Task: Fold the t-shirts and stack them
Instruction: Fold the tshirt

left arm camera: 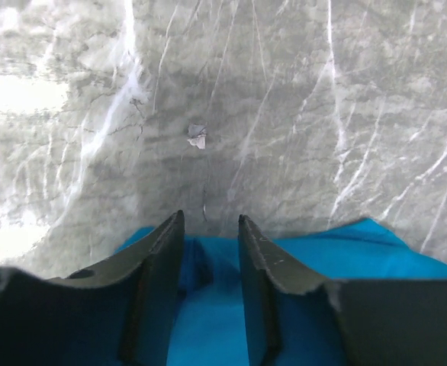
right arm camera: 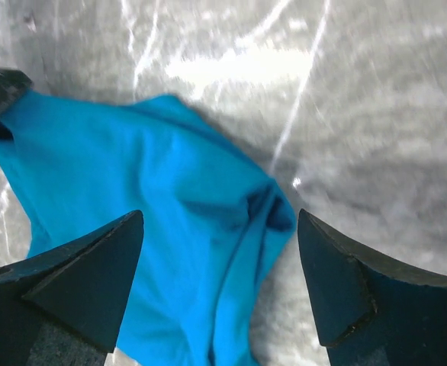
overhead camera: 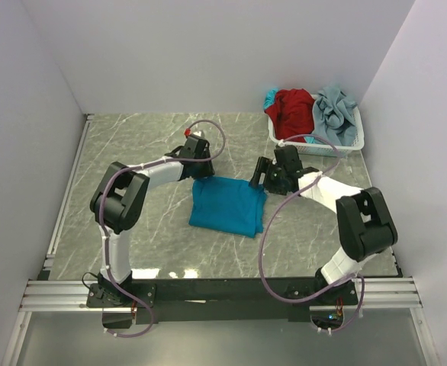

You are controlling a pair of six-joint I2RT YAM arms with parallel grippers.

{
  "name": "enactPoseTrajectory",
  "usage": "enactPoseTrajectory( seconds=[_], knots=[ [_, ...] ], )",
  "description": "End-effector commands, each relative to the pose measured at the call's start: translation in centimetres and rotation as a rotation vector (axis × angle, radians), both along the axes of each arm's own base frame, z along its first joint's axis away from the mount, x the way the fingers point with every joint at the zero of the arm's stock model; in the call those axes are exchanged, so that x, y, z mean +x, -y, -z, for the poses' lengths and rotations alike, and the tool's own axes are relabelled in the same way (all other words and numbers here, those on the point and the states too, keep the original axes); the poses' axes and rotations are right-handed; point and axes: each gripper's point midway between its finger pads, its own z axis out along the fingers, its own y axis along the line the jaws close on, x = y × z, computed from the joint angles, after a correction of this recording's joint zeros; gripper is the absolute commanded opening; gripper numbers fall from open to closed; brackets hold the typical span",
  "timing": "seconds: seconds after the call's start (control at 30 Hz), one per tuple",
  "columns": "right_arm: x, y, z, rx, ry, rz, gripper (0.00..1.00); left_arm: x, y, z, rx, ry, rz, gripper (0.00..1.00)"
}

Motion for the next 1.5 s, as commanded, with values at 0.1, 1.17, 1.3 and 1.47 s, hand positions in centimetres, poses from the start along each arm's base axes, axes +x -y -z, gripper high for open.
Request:
enactPoseTrajectory(
  seconds=[0.1,1.17,1.3,1.47],
  knots=[
    [3.7,-0.9,-1.4,0.022,0.06,0.025,0.83,1.3,1.5,-0.3,-0.033,0.035,0.047,0.3],
    [-1.0,-4.0,-8.8,0.149,0.207,-0.104,0.0,-7.1,-0.4,-12.9,-0.282,0.262,0.074,0.0],
    [-1.2,-3.9,-9.2,0.153,0.217,-0.096,0.0,-7.5,-1.9,-13.0,-0.255,0.27,0.022,0.0],
    [-0.6,-3.9,-8.9,0.136,0.21,-0.088,0.0,-6.7,-2.8,-12.7,-0.199,0.277,-0.026,0.0]
  ],
)
